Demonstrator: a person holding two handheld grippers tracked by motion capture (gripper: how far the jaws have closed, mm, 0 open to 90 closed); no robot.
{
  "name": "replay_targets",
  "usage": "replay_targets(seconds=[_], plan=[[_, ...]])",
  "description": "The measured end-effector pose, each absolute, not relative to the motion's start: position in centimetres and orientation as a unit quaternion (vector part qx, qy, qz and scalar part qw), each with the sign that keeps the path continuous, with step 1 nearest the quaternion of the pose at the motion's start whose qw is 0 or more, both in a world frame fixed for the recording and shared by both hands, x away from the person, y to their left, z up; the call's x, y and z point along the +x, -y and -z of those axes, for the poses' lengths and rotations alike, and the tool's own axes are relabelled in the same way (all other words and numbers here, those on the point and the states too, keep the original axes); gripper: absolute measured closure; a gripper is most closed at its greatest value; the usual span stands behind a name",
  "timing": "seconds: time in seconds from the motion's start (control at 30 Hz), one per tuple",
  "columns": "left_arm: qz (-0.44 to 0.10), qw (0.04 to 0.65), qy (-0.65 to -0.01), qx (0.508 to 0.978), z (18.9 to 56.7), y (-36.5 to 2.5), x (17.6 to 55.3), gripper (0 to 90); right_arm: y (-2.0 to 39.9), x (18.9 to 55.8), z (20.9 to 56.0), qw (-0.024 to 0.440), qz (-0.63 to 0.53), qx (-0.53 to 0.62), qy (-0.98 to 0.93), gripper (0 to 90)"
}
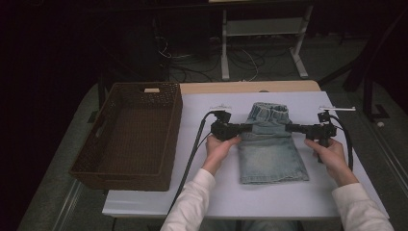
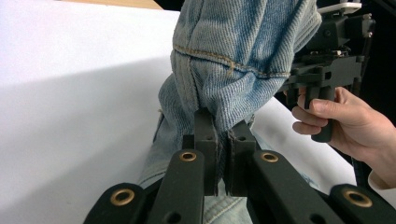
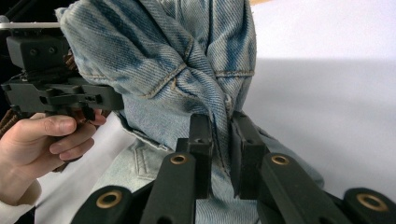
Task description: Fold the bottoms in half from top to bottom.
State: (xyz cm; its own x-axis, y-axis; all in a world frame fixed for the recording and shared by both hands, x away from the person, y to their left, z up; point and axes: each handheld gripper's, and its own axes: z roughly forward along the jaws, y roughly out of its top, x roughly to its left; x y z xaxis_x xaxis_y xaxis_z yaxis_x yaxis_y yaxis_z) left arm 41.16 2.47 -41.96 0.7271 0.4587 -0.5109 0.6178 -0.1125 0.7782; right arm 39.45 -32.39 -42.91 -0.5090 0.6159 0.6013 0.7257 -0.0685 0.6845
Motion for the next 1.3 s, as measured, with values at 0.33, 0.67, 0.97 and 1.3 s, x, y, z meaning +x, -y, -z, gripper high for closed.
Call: replay_targets(seconds=[0.33, 0.67, 0.97, 1.3], plan=[[0.073, 0.557, -0.347, 0.751, 42.4, -2.6, 39.6, 85.6, 32.4, 38.1, 43.1, 0.051, 0.535, -0.487, 0.689, 79.1], [0.079, 0.559, -0.342, 0.752, 43.0, -2.6, 38.5, 85.5, 32.5, 36.9, 43.4, 0.052, 0.529, -0.485, 0.694, 78.8], [0.074, 0.553, -0.339, 0.757, 43.4, -2.5, 37.6, 85.4, 32.4, 36.0, 43.8, 0.041, 0.524, -0.477, 0.705, 77.9], [0.080, 0.552, -0.335, 0.759, 44.5, -2.7, 36.5, 85.1, 32.2, 34.8, 44.2, 0.044, 0.506, -0.479, 0.716, 75.9]])
